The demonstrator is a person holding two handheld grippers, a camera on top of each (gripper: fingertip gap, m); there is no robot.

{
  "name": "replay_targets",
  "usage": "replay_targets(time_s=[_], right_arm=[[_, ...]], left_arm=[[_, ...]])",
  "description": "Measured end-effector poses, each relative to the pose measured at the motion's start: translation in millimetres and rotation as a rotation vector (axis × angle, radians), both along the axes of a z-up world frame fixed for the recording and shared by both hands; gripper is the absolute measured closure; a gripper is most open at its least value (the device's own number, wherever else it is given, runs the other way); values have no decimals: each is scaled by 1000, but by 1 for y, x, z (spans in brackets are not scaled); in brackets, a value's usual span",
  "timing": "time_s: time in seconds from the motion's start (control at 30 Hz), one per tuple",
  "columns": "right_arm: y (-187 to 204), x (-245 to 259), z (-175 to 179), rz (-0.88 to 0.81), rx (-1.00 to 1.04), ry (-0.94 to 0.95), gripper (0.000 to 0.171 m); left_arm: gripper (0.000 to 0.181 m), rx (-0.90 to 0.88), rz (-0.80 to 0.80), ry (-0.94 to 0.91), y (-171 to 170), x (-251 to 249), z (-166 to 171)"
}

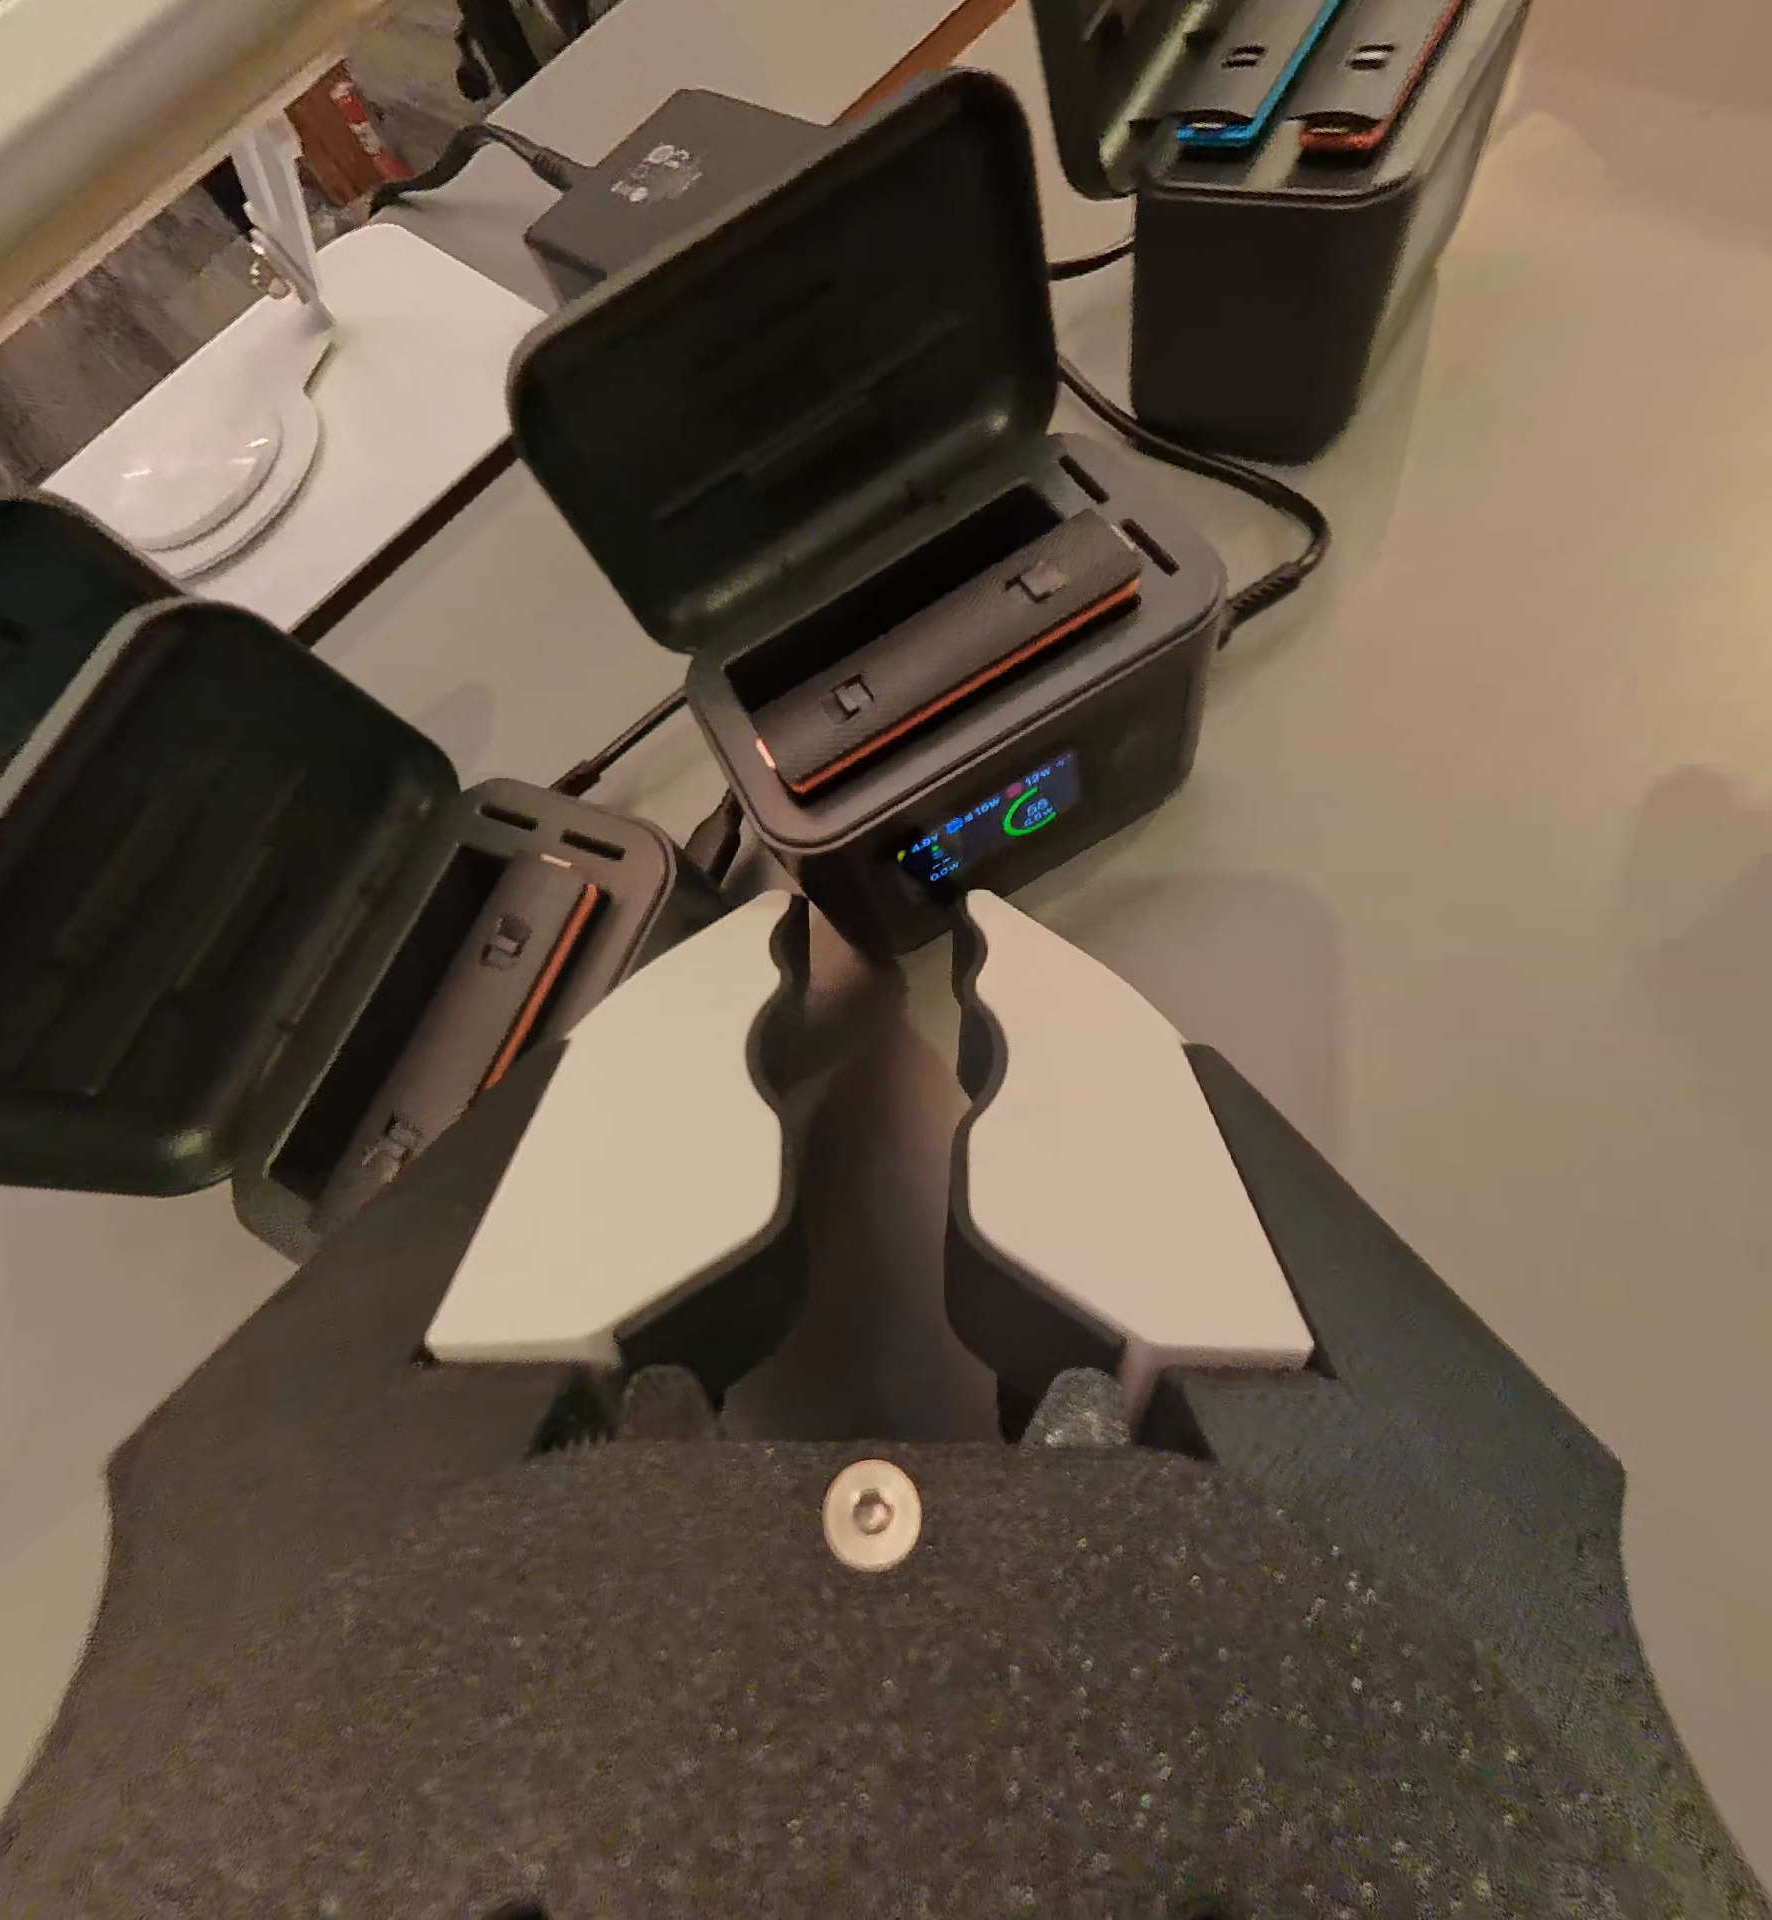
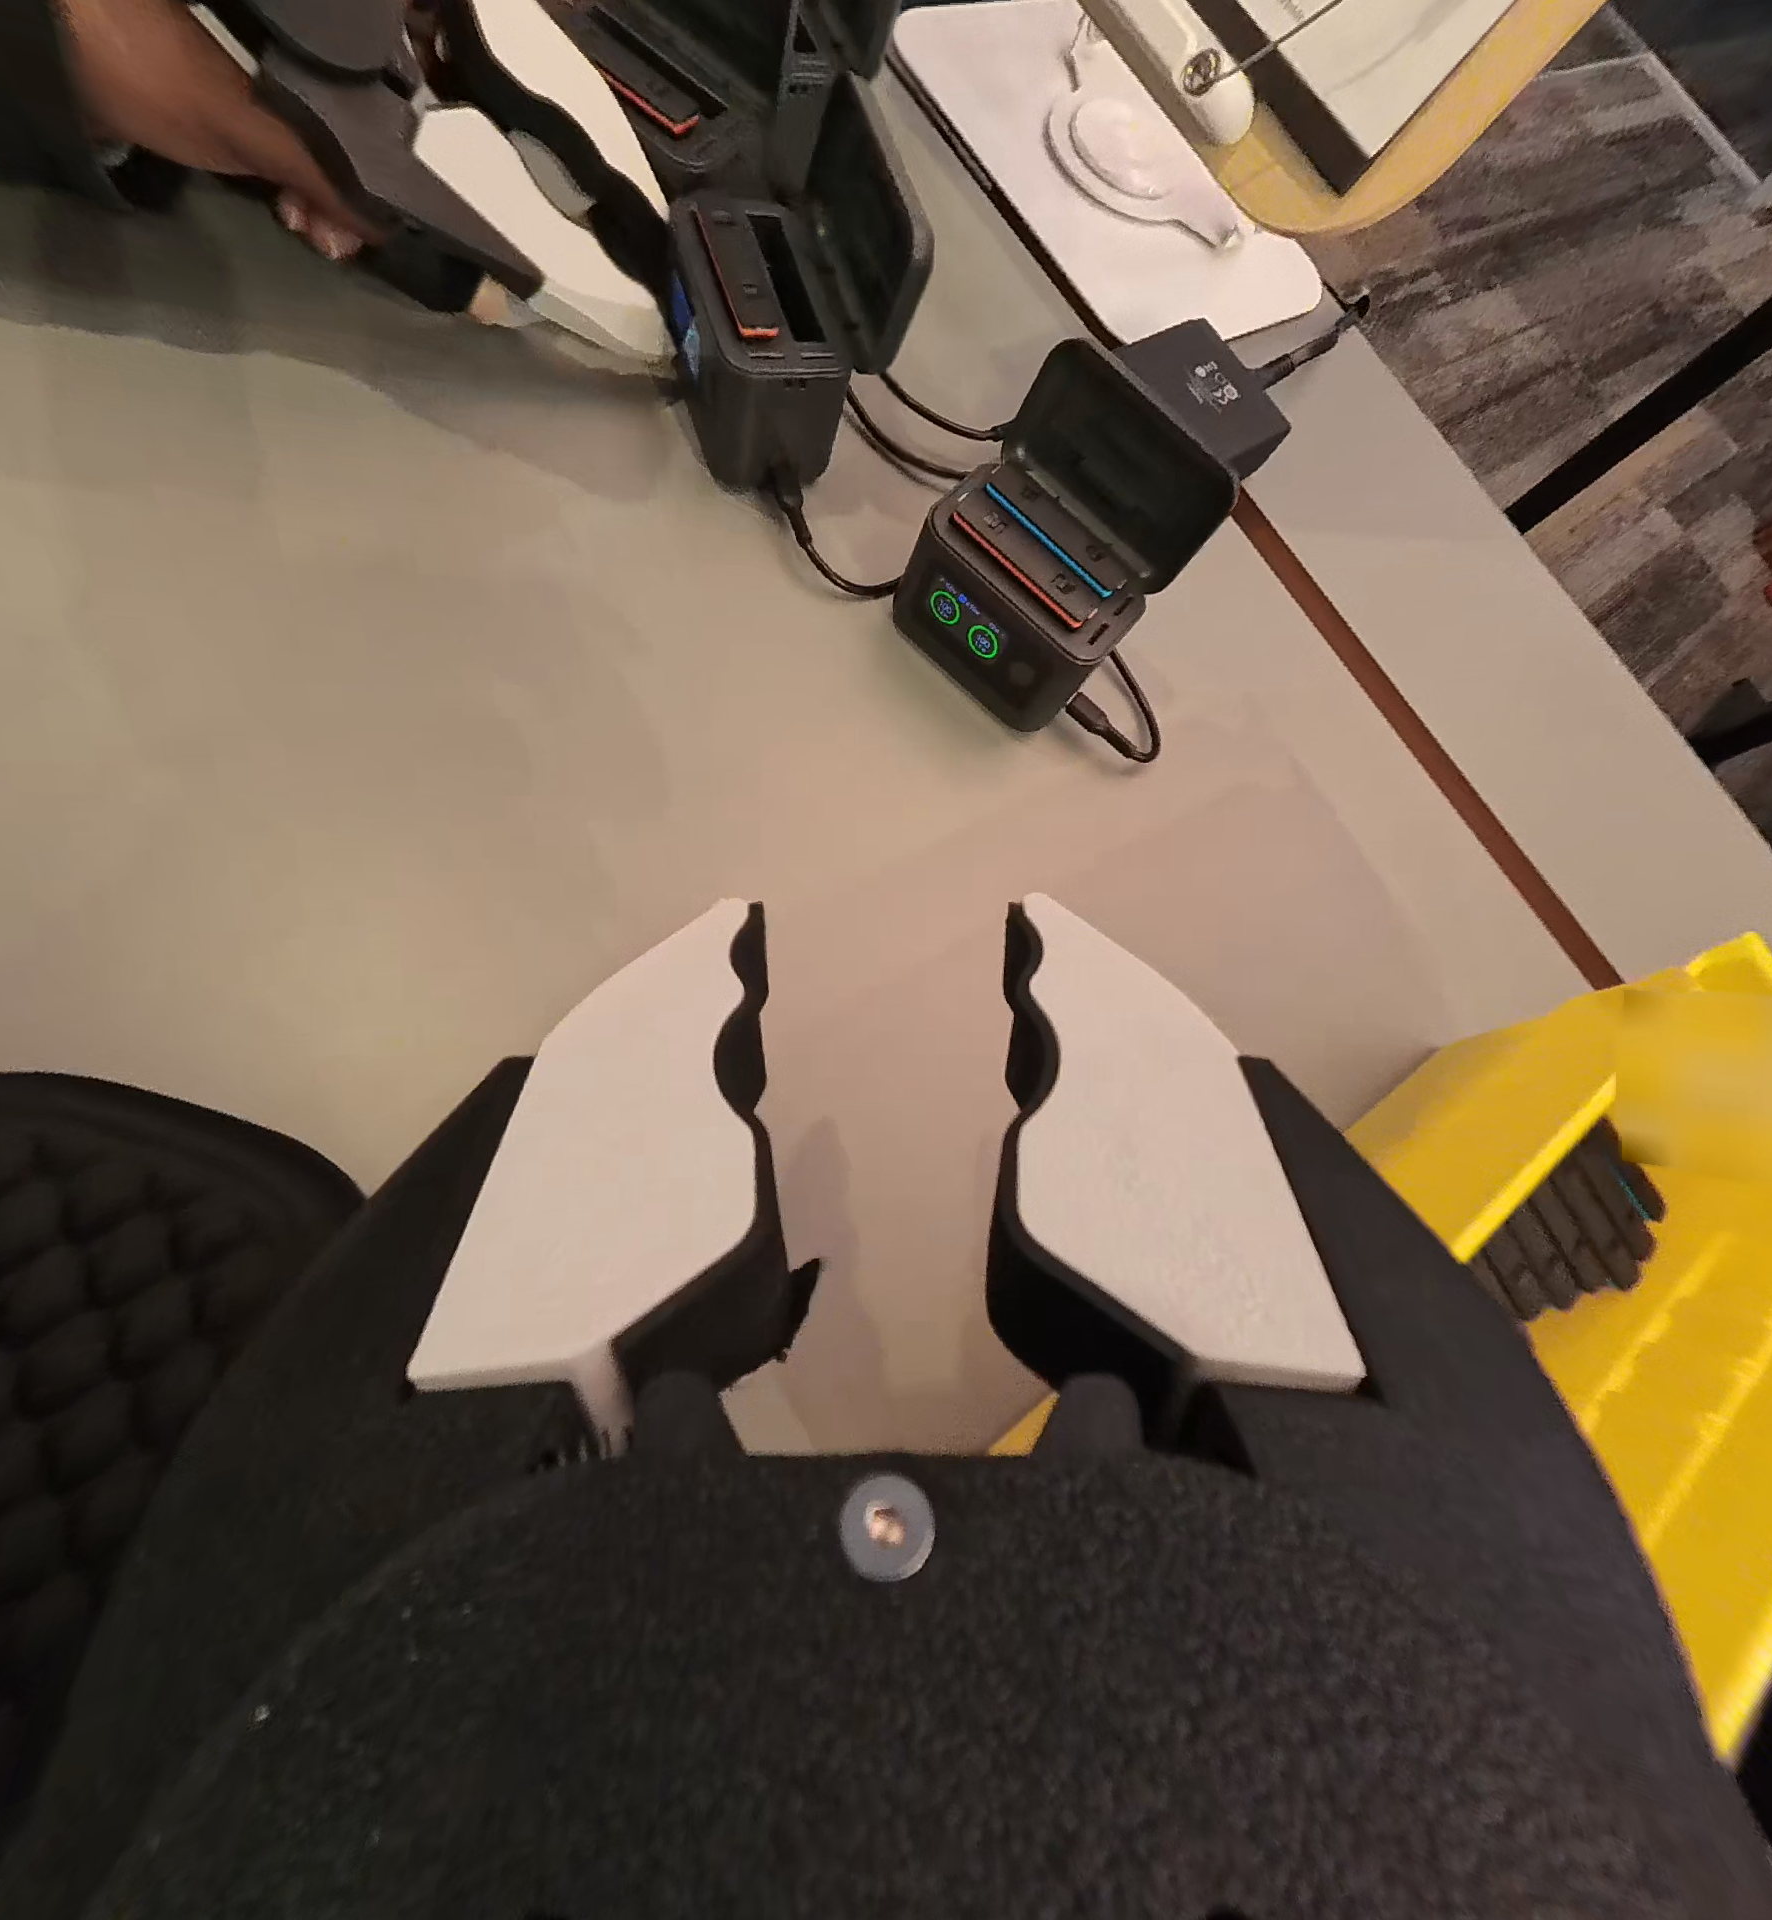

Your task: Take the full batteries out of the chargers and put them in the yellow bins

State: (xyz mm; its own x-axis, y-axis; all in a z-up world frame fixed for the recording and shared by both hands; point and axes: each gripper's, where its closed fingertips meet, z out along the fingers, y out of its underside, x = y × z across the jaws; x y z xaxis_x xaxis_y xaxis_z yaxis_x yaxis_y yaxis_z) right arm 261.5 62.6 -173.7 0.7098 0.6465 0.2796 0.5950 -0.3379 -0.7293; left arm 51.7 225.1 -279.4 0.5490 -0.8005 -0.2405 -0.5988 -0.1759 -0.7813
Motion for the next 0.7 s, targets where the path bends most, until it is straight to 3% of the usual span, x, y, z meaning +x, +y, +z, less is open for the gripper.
replay_targets(time_s=[0.33,0.7], right_arm=[[22,-30,-25,-63,-19,122,126],[54,-46,-43,-156,-63,214,123]], left_arm=[[156,15,84,1,36,-2,0],[156,-11,147,-24,52,-14,0]])
